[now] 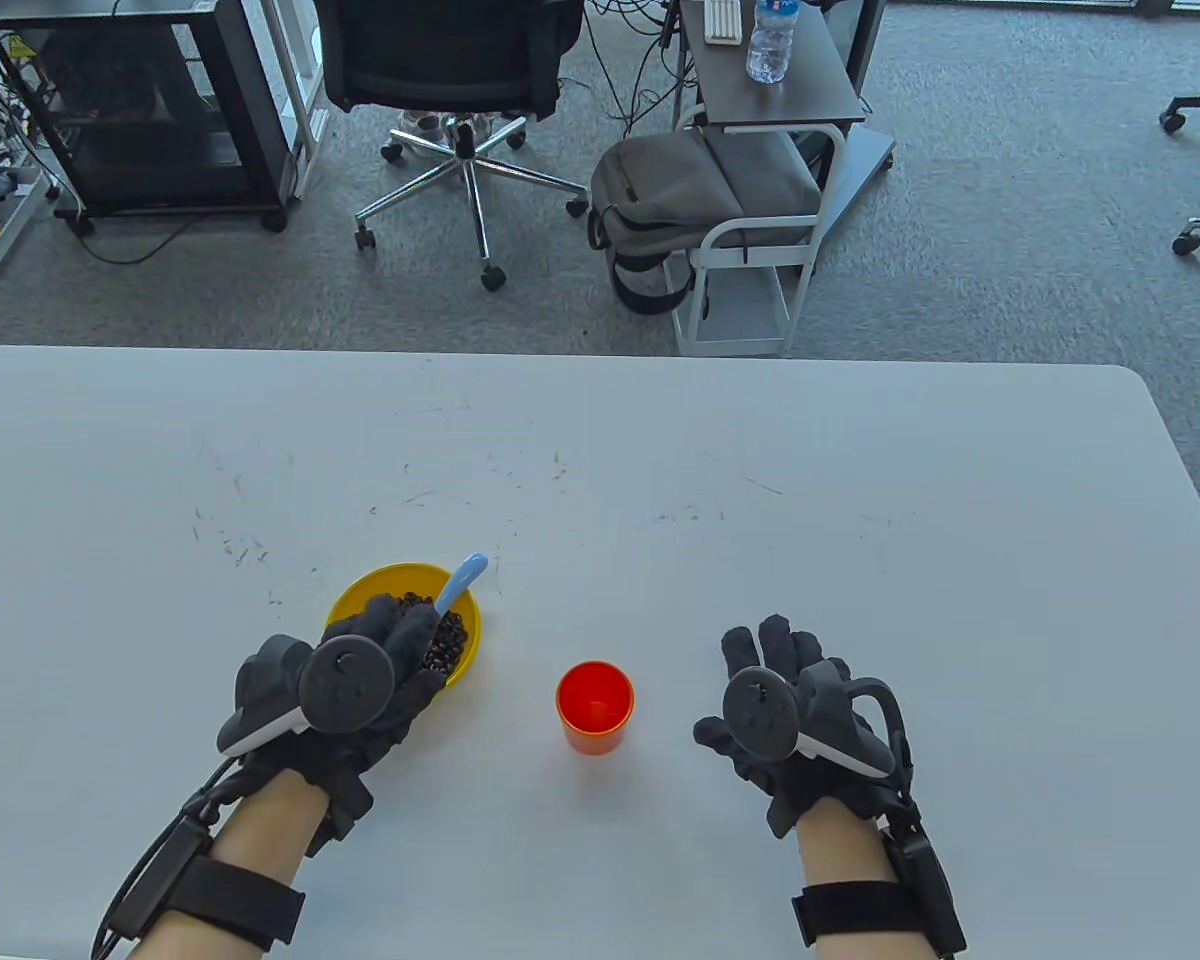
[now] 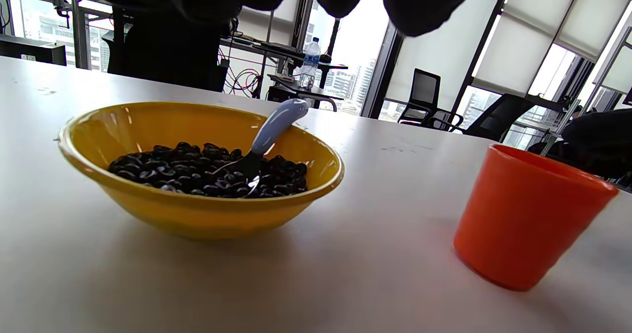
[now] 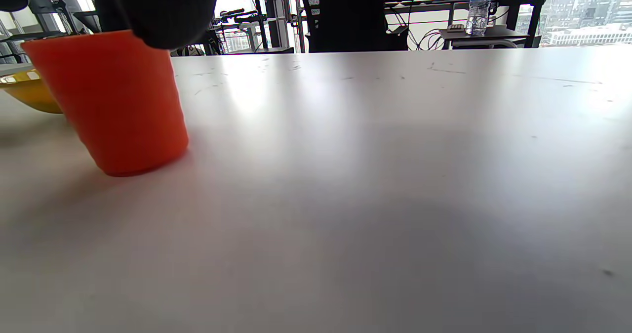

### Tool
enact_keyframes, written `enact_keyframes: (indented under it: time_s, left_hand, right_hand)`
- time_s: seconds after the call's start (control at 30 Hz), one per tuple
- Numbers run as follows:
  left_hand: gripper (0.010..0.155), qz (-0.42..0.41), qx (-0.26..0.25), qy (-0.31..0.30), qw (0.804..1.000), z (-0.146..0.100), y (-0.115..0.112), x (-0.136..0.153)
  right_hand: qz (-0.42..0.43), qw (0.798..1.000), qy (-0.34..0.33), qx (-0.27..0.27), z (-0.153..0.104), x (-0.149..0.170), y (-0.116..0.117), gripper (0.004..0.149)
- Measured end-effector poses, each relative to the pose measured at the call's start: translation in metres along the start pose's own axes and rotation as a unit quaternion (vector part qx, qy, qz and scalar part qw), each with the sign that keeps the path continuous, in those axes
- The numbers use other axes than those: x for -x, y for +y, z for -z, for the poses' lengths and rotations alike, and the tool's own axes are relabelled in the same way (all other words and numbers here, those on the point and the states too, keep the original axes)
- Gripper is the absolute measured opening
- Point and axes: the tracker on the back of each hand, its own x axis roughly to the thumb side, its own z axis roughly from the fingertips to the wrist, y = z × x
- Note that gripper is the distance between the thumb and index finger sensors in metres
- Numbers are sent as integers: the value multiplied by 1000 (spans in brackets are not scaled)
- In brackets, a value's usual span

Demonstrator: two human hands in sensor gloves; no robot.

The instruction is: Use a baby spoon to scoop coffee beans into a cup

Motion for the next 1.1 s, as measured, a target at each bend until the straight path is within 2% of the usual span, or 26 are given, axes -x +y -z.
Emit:
enact_keyframes:
  time_s: [0.07,0.17,0.23,0.4,0.53,0.63,0.77,0.9,1.1]
  left_hand:
    - [60,4,-12,12,1000,16,9,1]
    - [56,-12,-5,28,1000,38,11,4]
    - [55,-1,12,38,999,54,7,4]
    - [56,90,37,40,994,93,-2,-1]
    - [58,87,60,38,994,115,-14,-1]
    - [56,62,80,45,994,125,-21,-2]
    - [55,99,95,54,989,135,-26,-4]
    - [55,70,114,57,989,139,-34,0]
    - [52,81,81,47,992,138,-37,2]
  right_hand:
    - [-3,1000,1,-4,-1,0,0,88]
    - [-2,1000,3,-4,-2,-1,0,88]
    - [-4,1000,2,-6,-2,-1,1,88]
    - [-9,1000,3,-16,0,-2,2,88]
    - [-10,1000,4,-15,0,-2,2,88]
    - [-11,1000,6,-14,0,-1,1,88]
    - [-11,1000,7,-20,0,-2,2,88]
    - [-14,1000,4,-22,0,-4,3,88]
    - [-15,999,2,-31,2,-5,5,87]
